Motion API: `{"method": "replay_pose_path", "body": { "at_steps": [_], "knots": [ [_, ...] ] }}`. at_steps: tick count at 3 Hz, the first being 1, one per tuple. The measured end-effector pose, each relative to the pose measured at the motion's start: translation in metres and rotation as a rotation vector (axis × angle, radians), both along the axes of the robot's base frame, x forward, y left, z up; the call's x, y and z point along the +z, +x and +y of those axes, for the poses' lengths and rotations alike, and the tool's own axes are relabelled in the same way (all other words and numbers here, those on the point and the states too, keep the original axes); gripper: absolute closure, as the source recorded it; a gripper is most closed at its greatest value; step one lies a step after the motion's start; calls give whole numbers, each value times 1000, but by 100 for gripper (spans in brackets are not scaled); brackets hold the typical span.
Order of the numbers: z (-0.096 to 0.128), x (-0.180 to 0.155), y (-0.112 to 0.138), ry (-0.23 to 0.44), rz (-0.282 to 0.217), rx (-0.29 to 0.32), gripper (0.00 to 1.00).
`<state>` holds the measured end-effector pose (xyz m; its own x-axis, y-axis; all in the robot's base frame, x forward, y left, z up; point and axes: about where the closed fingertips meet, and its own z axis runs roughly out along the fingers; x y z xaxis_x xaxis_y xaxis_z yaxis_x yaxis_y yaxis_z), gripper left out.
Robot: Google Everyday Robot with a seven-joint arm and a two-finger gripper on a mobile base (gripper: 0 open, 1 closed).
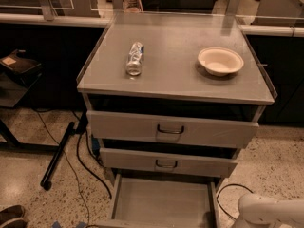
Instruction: Close bottom drawer
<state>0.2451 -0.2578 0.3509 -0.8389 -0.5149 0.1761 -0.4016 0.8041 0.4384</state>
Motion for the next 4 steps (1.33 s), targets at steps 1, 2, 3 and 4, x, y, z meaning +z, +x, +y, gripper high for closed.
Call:
{"method": "replay_pose_path", "body": {
  "at_steps": [1, 2, 3, 4],
  "knots": [
    [-1, -39, 2, -8, 32, -55, 100],
    [1, -48, -1, -6, 45, -64, 100],
    [2, -68, -3, 19, 91, -111, 100],
    [5, -125, 9, 21, 157, -231, 100]
  ]
}}
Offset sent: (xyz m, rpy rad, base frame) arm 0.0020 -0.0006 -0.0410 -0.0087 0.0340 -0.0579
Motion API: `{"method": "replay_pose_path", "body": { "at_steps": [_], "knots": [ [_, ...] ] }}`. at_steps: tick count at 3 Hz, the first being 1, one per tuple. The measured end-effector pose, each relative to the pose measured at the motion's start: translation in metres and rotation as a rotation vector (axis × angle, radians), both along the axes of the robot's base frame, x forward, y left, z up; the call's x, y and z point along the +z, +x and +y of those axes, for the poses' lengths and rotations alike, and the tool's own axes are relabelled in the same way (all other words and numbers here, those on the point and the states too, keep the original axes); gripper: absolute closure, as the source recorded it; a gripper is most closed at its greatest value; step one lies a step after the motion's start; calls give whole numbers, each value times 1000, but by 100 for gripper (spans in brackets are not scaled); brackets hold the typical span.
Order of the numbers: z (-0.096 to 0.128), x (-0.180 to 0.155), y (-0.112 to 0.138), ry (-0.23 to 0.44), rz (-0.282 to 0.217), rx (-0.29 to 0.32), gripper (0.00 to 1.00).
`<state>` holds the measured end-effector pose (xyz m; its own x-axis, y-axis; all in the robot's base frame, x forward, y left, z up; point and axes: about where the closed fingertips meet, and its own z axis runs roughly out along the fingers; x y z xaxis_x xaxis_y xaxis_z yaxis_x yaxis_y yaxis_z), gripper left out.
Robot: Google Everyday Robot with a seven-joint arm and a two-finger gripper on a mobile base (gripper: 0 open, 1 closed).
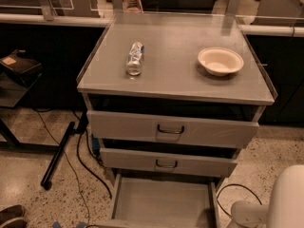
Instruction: Close bottom drawer
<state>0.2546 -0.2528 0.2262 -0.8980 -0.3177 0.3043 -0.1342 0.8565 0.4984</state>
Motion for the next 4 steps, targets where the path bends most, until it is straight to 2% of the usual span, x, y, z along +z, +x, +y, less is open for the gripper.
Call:
{"method": "replay_pose_path", "body": {
  "at_steps": [1, 2, 3, 4],
  "knots": [
    [1, -26, 10, -6, 24, -66, 100],
    [-2, -33, 25, -22, 4, -120, 100],
    [-12, -20, 43, -64, -70, -186, 100],
    [-28, -30, 67, -131, -130, -274, 100]
  ]
}}
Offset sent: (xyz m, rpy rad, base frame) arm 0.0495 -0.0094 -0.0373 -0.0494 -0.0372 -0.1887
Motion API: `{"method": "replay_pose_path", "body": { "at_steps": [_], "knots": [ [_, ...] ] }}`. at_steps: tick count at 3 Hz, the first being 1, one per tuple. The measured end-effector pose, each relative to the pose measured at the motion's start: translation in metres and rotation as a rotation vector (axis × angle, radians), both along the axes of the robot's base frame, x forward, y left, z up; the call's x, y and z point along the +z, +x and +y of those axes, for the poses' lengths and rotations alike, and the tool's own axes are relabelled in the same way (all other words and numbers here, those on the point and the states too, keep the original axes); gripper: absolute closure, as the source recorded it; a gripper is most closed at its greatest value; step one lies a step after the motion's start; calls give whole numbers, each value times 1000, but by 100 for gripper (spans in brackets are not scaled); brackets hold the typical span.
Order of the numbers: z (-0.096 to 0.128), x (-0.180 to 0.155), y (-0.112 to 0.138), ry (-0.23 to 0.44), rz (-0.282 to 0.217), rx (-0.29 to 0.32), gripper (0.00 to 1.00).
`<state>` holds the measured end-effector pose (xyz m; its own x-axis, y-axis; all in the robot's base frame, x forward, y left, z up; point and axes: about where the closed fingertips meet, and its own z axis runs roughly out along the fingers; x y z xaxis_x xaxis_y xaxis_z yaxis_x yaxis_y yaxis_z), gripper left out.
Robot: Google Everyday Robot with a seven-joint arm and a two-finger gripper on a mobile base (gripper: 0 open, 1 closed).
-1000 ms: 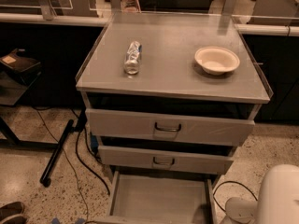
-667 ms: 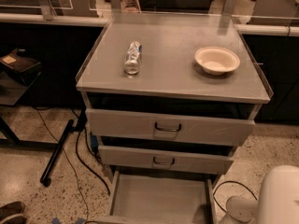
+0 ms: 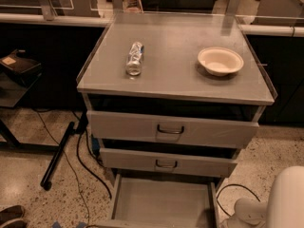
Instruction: Close bottom drawer
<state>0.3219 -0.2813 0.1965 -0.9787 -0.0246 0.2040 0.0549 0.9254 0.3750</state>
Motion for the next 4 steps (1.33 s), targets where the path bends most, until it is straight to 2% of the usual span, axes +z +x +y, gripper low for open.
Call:
{"method": "replay_pose_path", "body": {
  "at_steps": [1, 2, 3, 4],
  "knots": [
    [0, 0, 0, 0, 0, -1, 100],
    [-1, -16, 3, -5, 26, -42, 100],
    [1, -12, 23, 2, -21, -110, 100],
    [3, -1, 52, 13, -93, -173, 100]
  ]
}}
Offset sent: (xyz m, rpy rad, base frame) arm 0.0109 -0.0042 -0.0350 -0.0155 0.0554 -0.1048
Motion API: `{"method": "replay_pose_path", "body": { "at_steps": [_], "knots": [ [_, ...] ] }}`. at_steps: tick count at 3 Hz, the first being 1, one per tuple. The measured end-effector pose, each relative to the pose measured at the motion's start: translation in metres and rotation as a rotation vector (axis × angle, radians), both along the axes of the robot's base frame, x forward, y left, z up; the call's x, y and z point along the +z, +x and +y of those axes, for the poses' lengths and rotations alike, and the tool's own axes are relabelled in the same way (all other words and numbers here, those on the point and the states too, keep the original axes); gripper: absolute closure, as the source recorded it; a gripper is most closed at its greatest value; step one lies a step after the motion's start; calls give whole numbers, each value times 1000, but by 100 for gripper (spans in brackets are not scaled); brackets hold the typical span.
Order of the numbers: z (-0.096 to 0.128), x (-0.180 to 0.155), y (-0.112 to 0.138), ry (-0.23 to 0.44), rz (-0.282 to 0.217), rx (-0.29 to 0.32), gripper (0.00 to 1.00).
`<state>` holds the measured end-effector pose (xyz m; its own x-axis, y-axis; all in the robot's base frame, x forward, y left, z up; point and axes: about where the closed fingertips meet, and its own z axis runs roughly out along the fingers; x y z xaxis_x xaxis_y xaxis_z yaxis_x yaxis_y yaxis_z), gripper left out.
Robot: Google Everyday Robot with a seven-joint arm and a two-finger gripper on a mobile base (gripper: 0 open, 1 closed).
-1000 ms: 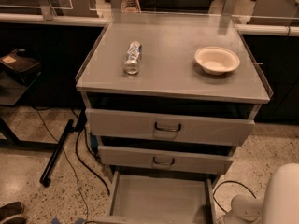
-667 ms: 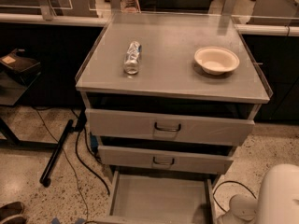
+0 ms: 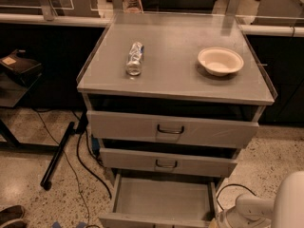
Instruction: Close bottom drawer
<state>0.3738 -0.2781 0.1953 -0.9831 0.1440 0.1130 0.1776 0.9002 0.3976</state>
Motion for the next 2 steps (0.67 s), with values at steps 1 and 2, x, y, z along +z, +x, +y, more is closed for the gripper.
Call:
{"method": "replay_pose_path", "body": {
  "at_steps": [1, 2],
  "knots": [
    [2, 6, 19, 2, -45, -35, 100],
    [2, 5, 19, 2, -44, -35, 100]
  ]
}}
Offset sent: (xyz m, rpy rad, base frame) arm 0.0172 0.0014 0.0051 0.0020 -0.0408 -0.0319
